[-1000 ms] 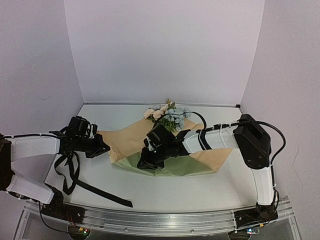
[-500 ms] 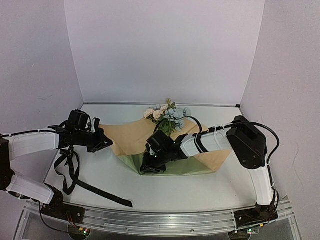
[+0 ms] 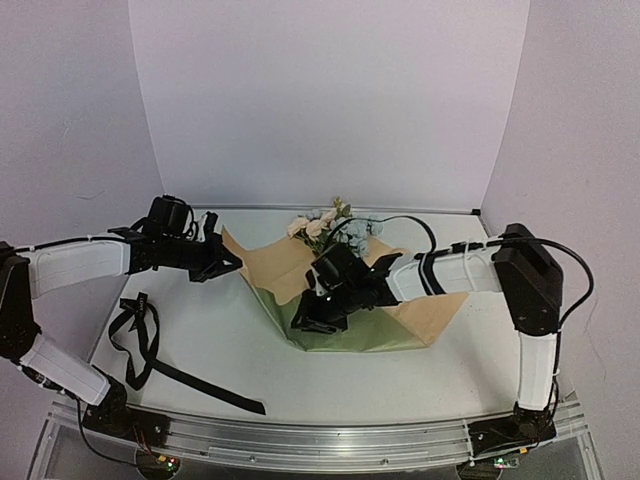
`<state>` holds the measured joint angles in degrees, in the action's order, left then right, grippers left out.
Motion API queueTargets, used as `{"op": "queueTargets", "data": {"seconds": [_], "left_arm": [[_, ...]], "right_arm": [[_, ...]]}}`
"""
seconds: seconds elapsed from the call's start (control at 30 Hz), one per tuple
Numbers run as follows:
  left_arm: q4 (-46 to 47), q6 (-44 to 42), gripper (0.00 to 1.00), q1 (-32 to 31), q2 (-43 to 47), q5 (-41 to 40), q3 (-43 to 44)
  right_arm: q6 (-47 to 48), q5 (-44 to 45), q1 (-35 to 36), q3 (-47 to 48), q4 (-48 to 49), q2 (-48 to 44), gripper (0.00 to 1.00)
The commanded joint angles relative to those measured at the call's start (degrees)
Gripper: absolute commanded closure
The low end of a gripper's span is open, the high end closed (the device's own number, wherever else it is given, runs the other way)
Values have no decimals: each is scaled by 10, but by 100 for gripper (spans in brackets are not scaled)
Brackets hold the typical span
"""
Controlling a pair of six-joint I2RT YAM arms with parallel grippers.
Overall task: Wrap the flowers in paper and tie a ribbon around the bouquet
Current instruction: Fold the 1/4-folded wrapping paper at the center of the board.
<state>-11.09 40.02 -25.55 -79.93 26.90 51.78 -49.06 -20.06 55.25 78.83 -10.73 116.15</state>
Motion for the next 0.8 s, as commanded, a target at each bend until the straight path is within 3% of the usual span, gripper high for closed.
{"op": "queueTargets", "data": {"seconds": [0.0,0.43,0.77], "left_arm": [[-9,-35,100,-39,-43,11,67],[-30,-79,100,-143,-276,36,283],[-117,-127,100,-195,-436,63,474]], "right_arm": [[-5,25,-32,-56,-5,-97,72],[-25,143,-81,-275,-13,-271,70],[-28,168,-96,-340,-19,-318,68]]}}
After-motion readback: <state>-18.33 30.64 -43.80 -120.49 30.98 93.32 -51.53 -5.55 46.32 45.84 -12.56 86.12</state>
